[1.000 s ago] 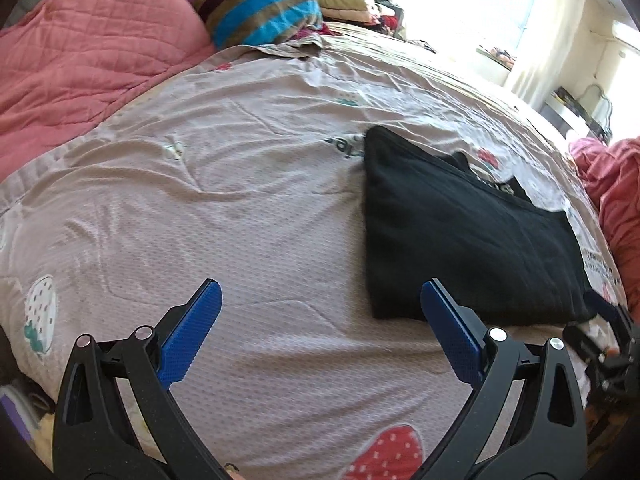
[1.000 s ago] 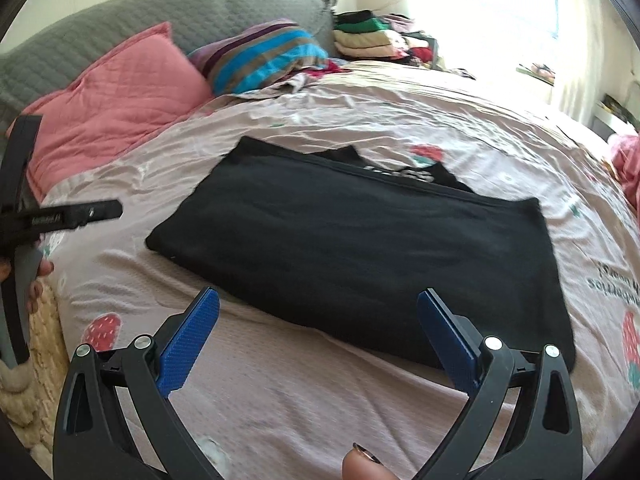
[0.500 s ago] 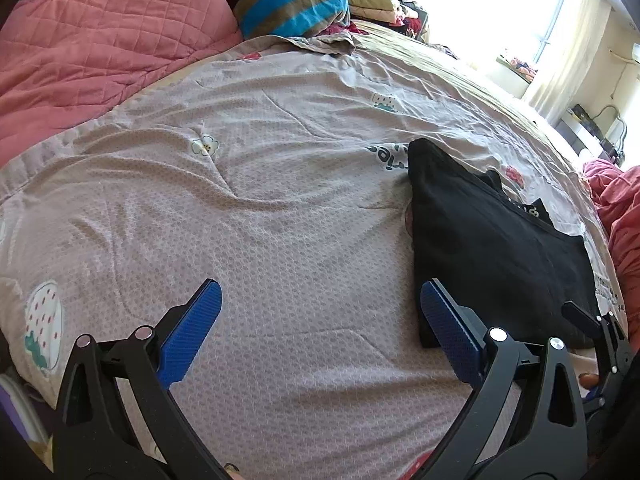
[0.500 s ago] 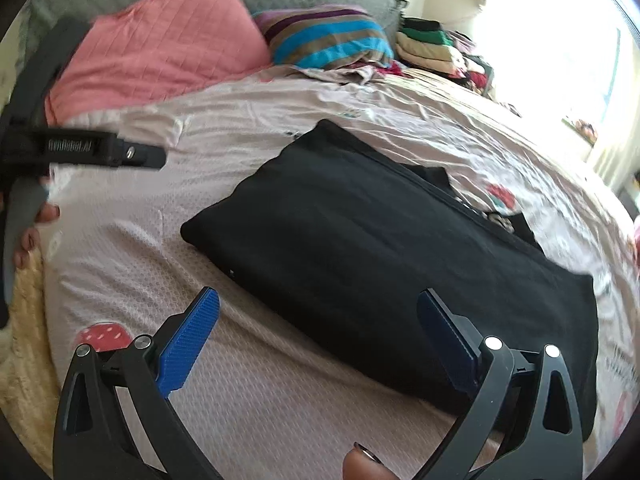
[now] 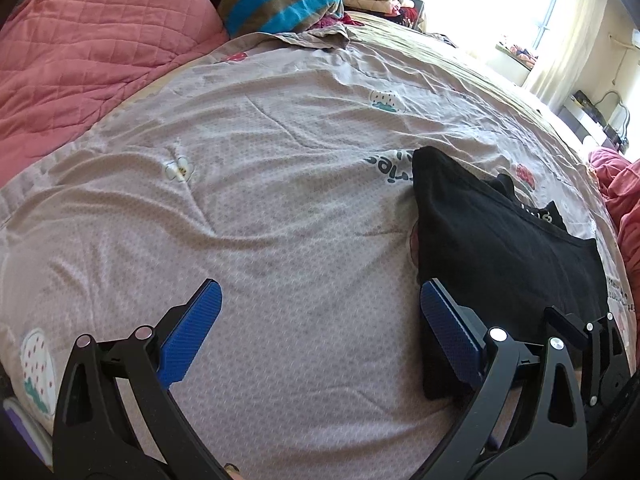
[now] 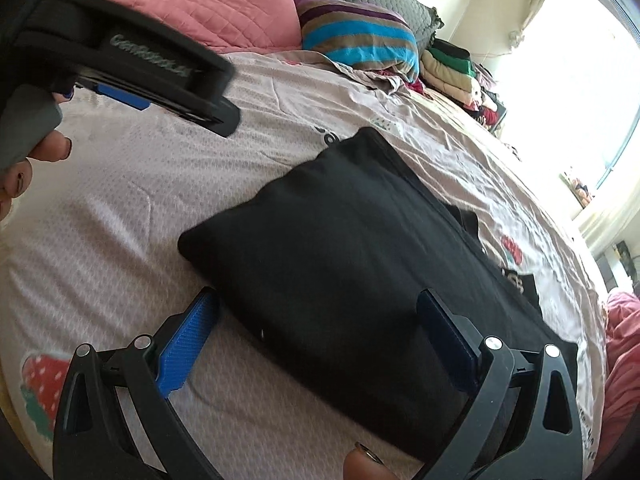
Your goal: Fold small clothes
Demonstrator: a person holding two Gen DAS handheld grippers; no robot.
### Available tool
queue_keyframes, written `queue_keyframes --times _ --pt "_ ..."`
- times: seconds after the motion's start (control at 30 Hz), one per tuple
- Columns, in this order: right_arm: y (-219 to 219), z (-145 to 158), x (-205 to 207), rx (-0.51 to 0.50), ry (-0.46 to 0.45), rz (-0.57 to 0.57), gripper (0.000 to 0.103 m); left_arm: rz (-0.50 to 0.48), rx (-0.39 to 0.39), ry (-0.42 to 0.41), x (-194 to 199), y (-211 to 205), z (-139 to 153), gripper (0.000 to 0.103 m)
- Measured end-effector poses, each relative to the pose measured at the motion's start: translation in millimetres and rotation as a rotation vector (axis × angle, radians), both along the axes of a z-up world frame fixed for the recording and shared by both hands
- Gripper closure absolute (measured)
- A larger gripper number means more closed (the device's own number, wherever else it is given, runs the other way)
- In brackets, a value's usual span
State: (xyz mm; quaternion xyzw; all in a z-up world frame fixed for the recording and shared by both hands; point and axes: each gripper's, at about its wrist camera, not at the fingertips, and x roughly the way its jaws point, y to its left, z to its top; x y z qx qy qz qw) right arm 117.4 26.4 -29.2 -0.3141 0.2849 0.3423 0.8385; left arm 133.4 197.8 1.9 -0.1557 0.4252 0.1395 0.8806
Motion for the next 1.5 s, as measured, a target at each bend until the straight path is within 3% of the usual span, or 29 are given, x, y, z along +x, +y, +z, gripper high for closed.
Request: queue_keyframes --times 0.3,0.37,0.4,0.47,0.57,0.83,1.07,1.1,1.2,1.23,1.33,1.5 --pt "13.2 3.2 7.2 0.022 -0.110 0.007 0.008 -0.020 -0.040 0.016 31.6 1.9 1.6 0.010" --pt "7.5 8.1 6.9 0.058 -0.107 0.017 0.037 -0.033 -0.088 0.014 38.9 1.4 2.2 0.010" --pt "2.7 12.1 7.2 0.089 -0.086 0.032 0.044 -0.040 -0.116 0.013 42.2 1.1 1.9 0.010" --pt "-5.6 18.8 6.7 0.136 -0.064 0.045 0.068 -0.057 -0.202 0.004 49.0 0.5 0.9 0.010" --pt "-15.5 25.9 4.5 0.177 -0.062 0.064 0.086 -0.077 -0.303 0.004 58.8 -3.9 -1.8 0.010" --pt "-29.8 32.4 0.5 0.221 -0.054 0.062 0.094 -0.109 -0.415 0.075 90.7 -19.5 -20.6 0.010" --pt "-54.6 46.0 -4.9 0.286 -0.091 0.030 0.094 -0.138 -0.487 0.043 100.3 -39.9 -18.7 0.010" --pt "-61.1 49.0 -4.4 0.304 -0.096 0.020 0.094 -0.142 -0.485 0.033 101.2 -43.5 -16.1 0.014" --pt "-75.4 54.6 0.1 0.337 -0.096 -0.004 0.094 -0.168 -0.480 -0.002 103.0 -57.7 -4.1 0.052" --pt "-79.2 56.2 0.6 0.348 -0.095 -0.012 0.094 -0.177 -0.483 -0.011 103.7 -62.5 0.2 0.059" --pt "-93.3 62.1 0.6 0.400 -0.098 -0.042 0.094 -0.193 -0.427 -0.035 104.4 -78.9 18.3 0.073" --pt "-122.6 74.1 0.3 0.501 -0.103 -0.104 0.095 -0.233 -0.359 -0.070 103.8 -105.8 46.5 0.079"
